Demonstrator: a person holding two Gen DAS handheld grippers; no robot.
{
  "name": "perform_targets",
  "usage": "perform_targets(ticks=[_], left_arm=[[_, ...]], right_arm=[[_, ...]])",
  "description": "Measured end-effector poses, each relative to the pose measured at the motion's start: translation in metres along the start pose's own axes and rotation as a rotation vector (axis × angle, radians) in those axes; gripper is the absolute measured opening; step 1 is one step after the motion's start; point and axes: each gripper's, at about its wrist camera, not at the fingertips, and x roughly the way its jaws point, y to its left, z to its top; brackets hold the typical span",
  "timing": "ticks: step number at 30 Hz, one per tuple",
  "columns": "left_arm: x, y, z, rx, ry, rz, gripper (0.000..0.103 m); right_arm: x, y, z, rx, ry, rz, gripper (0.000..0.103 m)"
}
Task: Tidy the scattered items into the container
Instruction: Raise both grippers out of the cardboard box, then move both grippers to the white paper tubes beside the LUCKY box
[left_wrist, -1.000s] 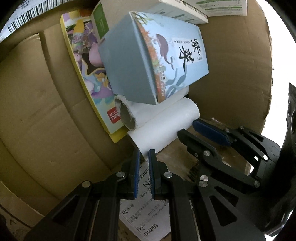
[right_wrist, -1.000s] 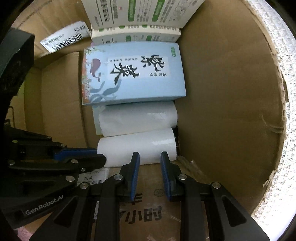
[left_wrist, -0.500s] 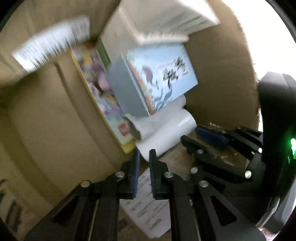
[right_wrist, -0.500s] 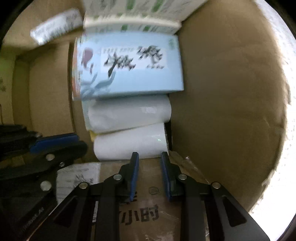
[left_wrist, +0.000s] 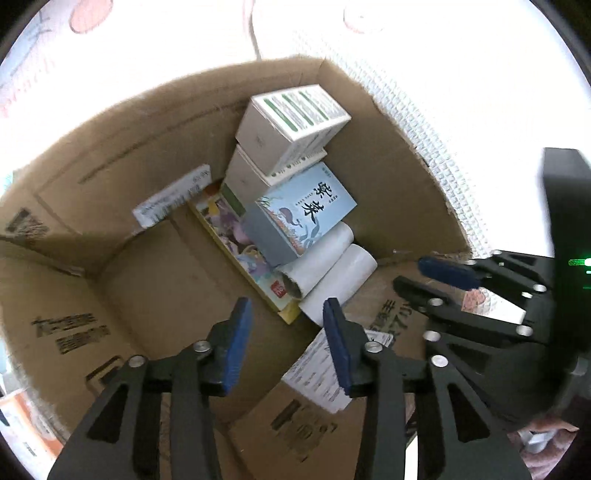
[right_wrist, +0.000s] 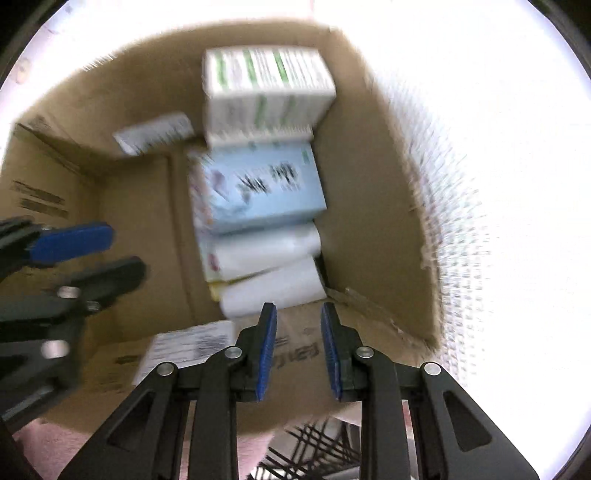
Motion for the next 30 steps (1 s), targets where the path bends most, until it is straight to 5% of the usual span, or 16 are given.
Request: perform_targets(ticks=[5, 7, 12, 20, 25, 30], left_arm=[[-0.033, 0.007, -0.012, 0.025, -0.084, -0.048, 0.046], [-0.055, 0.011, -0.019, 0.043, -0.145, -0.047, 0.046], [-0.1, 0.029, -0.044, 0.101, -0.304, -0.03, 0.048], [-0.168, 0.064, -0.117, 0.173, -0.535, 0.167, 0.052], [-0.163, 0.109, -0.133, 0.079, -0.532, 0.22, 0.052], [-0.16, 0.152, -0.153, -0.013, -0.543, 0.28, 0.052]], right_arm=[[-0.054, 0.032, -0.038, 0.024, -0.128, 0.026, 0.021], [-0.071, -0.002, -0.056, 0.016, -0.169, 0.025, 0.021], [-0.106, 0.019, -0.042, 0.063, -0.293, 0.035, 0.022], [-0.121, 0.106, -0.069, 0.118, -0.481, 0.166, 0.033], [-0.109, 0.155, -0.057, 0.038, -0.492, 0.146, 0.035], [-0.103, 0.192, -0.04, -0.034, -0.522, 0.18, 0.05]])
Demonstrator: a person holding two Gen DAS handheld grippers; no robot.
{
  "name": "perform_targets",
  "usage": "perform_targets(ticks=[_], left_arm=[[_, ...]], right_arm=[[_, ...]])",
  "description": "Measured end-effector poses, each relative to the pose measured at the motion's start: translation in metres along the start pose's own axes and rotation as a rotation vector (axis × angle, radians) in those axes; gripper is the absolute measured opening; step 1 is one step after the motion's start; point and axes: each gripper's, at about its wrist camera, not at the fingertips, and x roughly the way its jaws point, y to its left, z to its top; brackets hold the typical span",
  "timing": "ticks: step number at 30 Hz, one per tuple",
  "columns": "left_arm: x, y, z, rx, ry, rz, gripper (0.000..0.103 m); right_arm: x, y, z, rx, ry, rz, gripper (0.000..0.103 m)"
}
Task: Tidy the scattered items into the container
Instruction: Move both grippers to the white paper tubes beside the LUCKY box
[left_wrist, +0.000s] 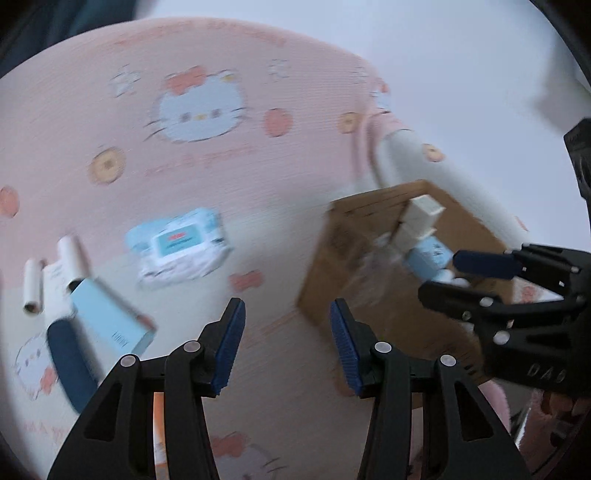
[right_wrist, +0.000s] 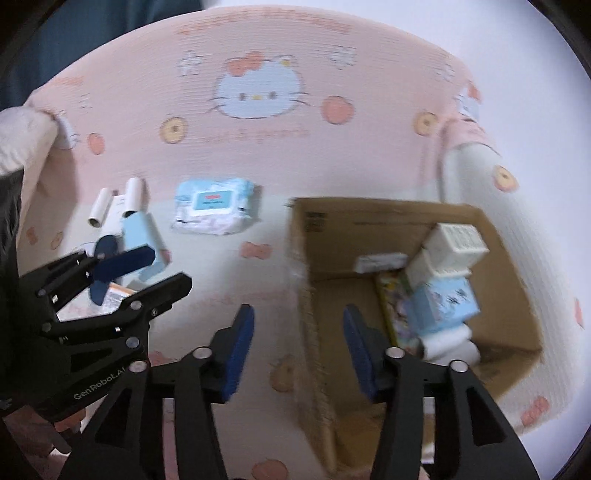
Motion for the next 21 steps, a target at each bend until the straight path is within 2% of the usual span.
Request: perform_targets(ticks=[4, 7, 11, 15, 17, 21], left_arm=[[0.002, 0.031, -0.016, -0.051, 0.024, 0.052, 0.052], [0.009, 0.061, -0.026, -0.101, 0.071, 0.111, 0.052], [0.017, 0.103, -0.034, -0.223, 0.109, 0.138, 0.052], [0.017, 0.15, -0.035, -0.356, 0.102, 0.197, 0.052], [0.022, 0.173, -0.033, -0.392, 0.118, 0.23, 0.052], [0.029, 0.21, -0.031, -0.473, 0.144, 0.238, 0.052]], right_arm=[[0.021, 0.024, 0.004, -0.035, 0.01, 0.056, 0.051], [0.04, 0.044, 0.009, -0.071, 0.031, 0.106, 0.052], [0.063, 0.066, 0.015, -0.116, 0.051, 0.149, 0.052], [0.089, 0.088, 0.024, -0.152, 0.062, 0.189, 0.053], [0.101, 0.097, 0.029, -0.157, 0.065, 0.212, 0.053], [0.13, 0.116, 0.045, -0.146, 0.075, 0.278, 0.053]])
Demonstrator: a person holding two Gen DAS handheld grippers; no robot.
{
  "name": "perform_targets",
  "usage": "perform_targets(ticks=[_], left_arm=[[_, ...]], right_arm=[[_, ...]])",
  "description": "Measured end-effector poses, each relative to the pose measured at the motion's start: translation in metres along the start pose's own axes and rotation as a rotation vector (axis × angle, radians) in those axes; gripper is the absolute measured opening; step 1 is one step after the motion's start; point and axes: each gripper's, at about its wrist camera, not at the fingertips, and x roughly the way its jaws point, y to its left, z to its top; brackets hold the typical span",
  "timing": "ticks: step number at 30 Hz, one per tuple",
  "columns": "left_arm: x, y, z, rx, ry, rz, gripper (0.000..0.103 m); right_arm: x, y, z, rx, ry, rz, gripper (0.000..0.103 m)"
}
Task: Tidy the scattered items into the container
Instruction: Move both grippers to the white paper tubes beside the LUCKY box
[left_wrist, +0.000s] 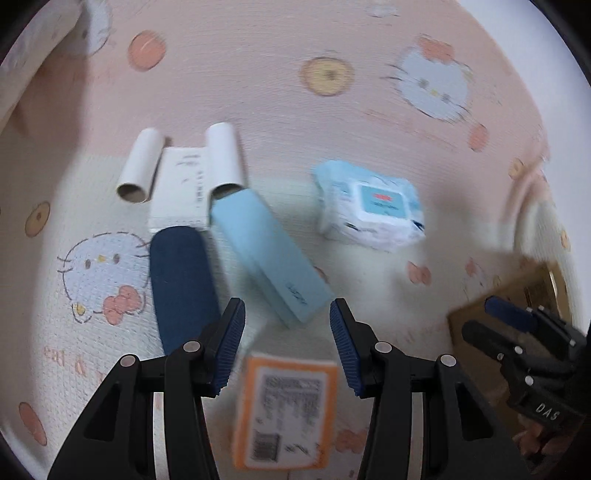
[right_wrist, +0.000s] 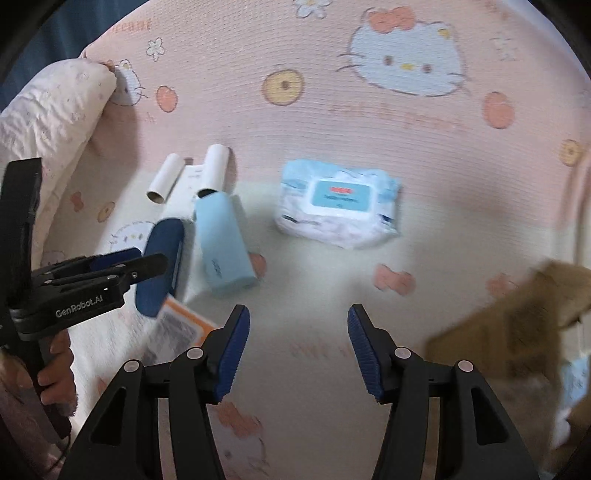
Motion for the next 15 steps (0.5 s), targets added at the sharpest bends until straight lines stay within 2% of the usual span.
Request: perform_targets(ticks=[4, 8, 12, 15], left_arm=[[0.013, 0.026, 0.016, -0.067, 0.003, -0.014, 0.052], [0.031, 0.048, 0.04, -0.134, 0.03, -0.066, 0.052], [0.049, 0.067, 0.06, -0.214, 0.058, -0.111, 0.052], [0.061, 0.078, 0.075, -0.268, 0.064, -0.114, 0.052]], right_arm=[[0.024, 0.005, 0.021, 0.027, -0.014, 0.045, 0.053], [0.051, 0.008, 0.047, 0.084, -0.01, 0.122, 0.054], [0.081, 0.019, 0.075, 0.083, 0.02, 0.169, 0.057], [0.102, 0.028, 0.092, 0.065, 0.029, 0.211, 0.059]])
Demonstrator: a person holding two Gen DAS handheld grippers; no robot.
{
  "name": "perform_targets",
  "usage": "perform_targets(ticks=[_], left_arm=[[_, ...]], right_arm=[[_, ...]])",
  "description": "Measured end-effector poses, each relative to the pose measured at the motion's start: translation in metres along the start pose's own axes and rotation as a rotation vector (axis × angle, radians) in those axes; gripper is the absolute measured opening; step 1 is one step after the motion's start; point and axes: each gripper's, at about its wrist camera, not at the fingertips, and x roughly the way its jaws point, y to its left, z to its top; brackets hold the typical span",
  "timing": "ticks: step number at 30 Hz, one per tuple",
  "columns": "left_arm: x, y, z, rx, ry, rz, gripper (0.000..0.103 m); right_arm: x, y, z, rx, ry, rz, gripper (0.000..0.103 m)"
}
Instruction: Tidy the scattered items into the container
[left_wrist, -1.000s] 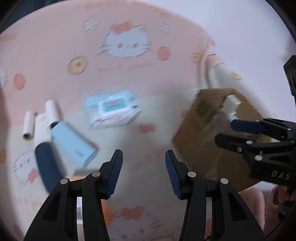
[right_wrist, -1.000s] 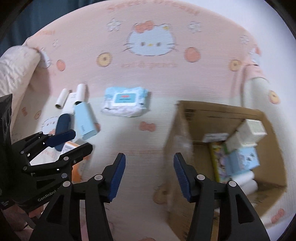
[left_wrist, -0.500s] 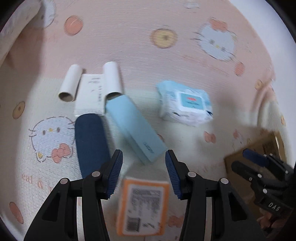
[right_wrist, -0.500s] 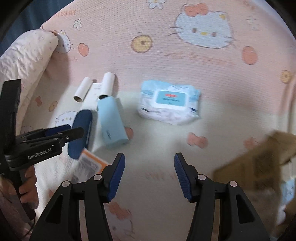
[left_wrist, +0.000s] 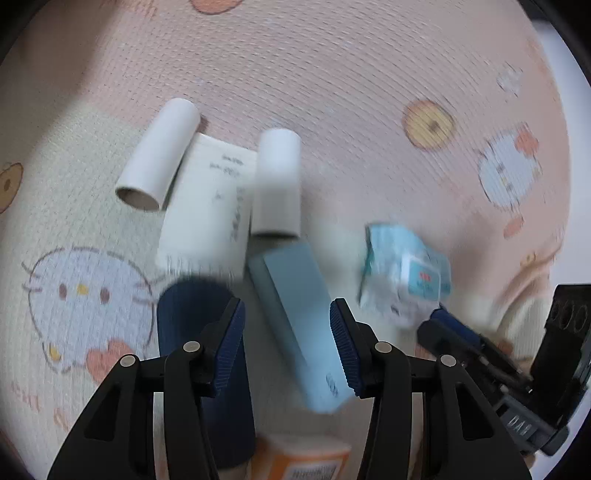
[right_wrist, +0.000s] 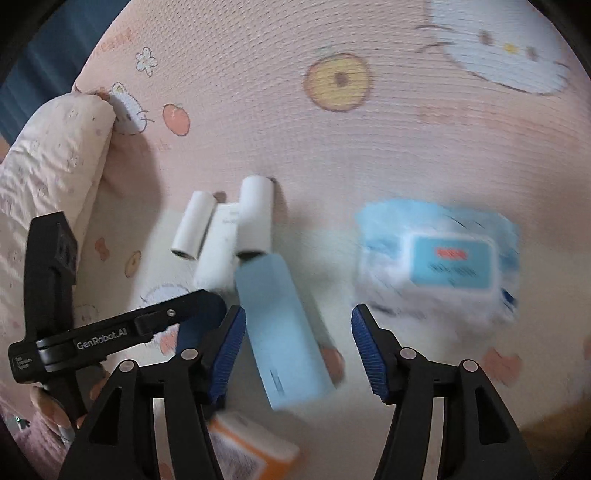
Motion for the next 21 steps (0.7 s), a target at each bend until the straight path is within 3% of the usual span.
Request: perform_targets(ticks=[6, 12, 18, 21], left_arm=[[0.021, 0.006, 0.034, -0.008, -0.016, 0.04, 0.052], [0.048, 0.028, 0.057, -0.15, 0.013, -0.034, 0.052], [0.056, 0.034, 0.064, -0.21, 0.004, -0.093, 0.052], [0.061, 0.032, 0.065, -0.221, 0.017, -0.109, 0.045]], right_arm=[[0.048, 0.007, 0.018, -0.051, 0.013, 0.012, 0.06], [0.087, -0.001, 0.033, 0.024, 0.026, 0.131, 0.06], [0.112, 0.012, 0.045, -0.071, 0.039, 0.119, 0.06], [0.12, 0.018, 0.048, -0.105, 0.036, 0.148, 0.06]])
